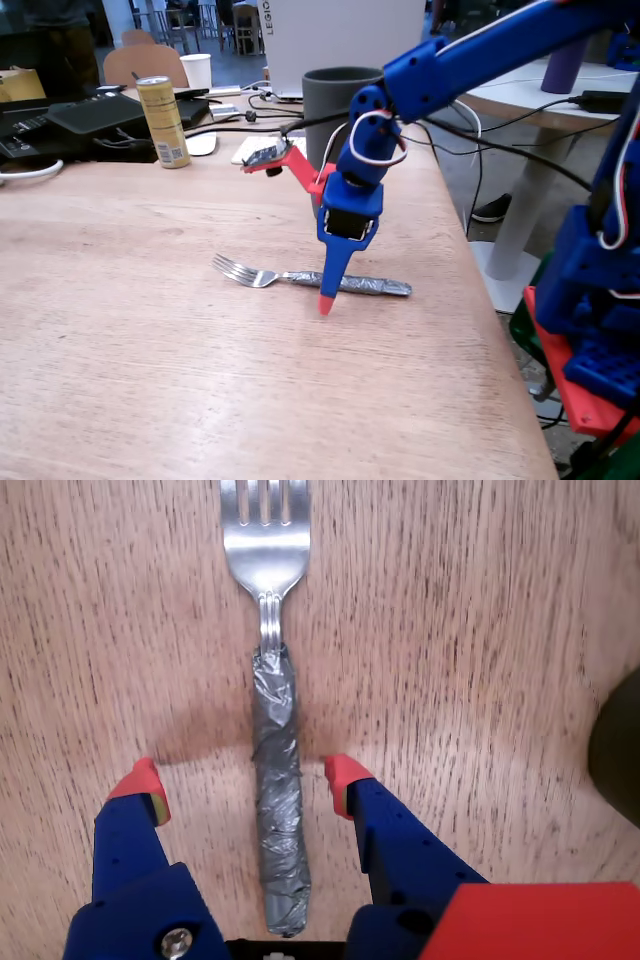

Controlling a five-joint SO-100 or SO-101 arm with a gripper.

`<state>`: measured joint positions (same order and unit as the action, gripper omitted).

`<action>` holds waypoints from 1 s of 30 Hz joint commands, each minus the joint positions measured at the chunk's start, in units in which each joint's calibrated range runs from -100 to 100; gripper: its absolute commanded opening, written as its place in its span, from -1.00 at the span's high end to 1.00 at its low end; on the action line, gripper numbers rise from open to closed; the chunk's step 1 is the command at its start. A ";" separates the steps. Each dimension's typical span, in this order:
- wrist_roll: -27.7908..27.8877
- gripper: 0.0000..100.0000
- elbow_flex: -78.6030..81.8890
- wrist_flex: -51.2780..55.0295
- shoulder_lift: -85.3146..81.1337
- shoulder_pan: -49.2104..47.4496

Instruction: Grab the fork and place it in gray glass

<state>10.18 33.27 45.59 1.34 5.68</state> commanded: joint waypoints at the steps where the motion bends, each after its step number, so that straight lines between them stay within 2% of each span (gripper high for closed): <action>1: 0.15 0.29 -4.72 1.95 1.23 -0.27; 24: 0.20 0.32 -10.29 6.87 7.06 1.59; 26: 0.20 0.51 -10.29 6.87 7.15 1.59; 29: 0.20 1.00 -10.29 6.87 7.15 1.59; 30: 0.20 1.00 -10.29 6.87 7.15 1.59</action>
<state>10.18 24.35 52.22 8.43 6.62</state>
